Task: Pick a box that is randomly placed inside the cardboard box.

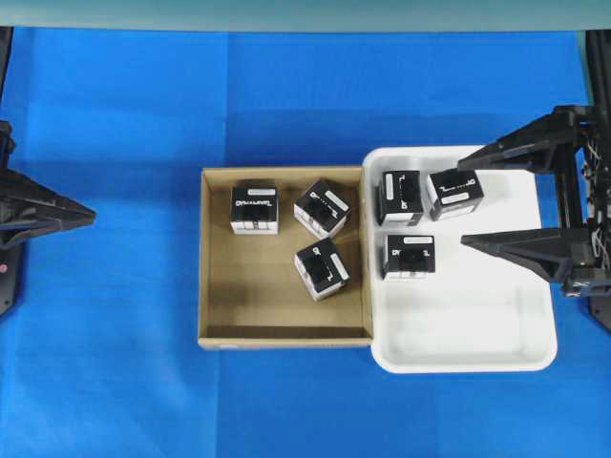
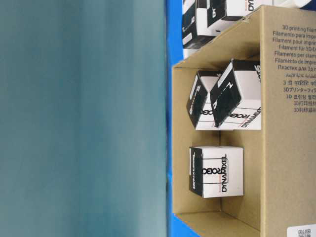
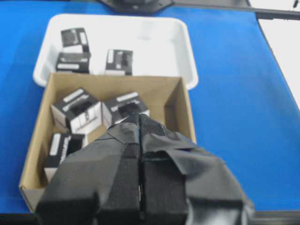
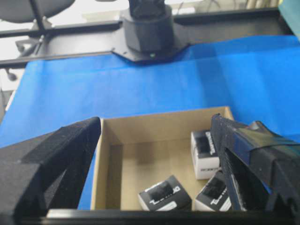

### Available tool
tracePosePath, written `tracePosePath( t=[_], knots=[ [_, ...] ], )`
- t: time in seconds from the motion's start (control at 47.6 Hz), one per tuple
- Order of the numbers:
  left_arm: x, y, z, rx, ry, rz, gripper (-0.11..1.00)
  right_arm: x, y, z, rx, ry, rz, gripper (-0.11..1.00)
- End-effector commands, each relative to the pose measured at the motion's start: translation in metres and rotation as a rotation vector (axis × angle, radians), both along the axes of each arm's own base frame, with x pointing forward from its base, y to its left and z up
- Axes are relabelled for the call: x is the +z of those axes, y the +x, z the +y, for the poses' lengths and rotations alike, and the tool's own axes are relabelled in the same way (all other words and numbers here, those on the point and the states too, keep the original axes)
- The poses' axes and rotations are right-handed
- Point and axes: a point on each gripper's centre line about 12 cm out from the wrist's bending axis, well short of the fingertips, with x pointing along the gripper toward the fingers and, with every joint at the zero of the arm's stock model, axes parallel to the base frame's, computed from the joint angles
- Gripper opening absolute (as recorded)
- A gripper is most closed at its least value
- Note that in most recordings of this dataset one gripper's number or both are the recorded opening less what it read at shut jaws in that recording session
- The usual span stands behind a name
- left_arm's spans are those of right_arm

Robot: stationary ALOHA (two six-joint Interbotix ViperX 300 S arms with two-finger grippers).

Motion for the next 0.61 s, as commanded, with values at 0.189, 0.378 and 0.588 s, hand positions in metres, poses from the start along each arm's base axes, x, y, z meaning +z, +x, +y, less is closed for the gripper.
tracePosePath(
  t=[0.189,0.378,0.588],
  knots=[
    [0.0107,0.001,0.0001,0.001,0.0,-0.031,-0.07,0.0031,0.0011,0.0003,0.001,0.0,-0.014,0.95],
    [0.0094,0.0019,0.0,0.002,-0.008,-0.026,-0.07,0.0031,0.0011,0.0003,0.001,0.0,-0.014,0.95],
    [0.0112,0.0007,-0.0002,0.0,-0.008,-0.034,-0.07,0.0018,0.0006,0.0004,0.002,0.0,-0.002,0.95]
  ],
)
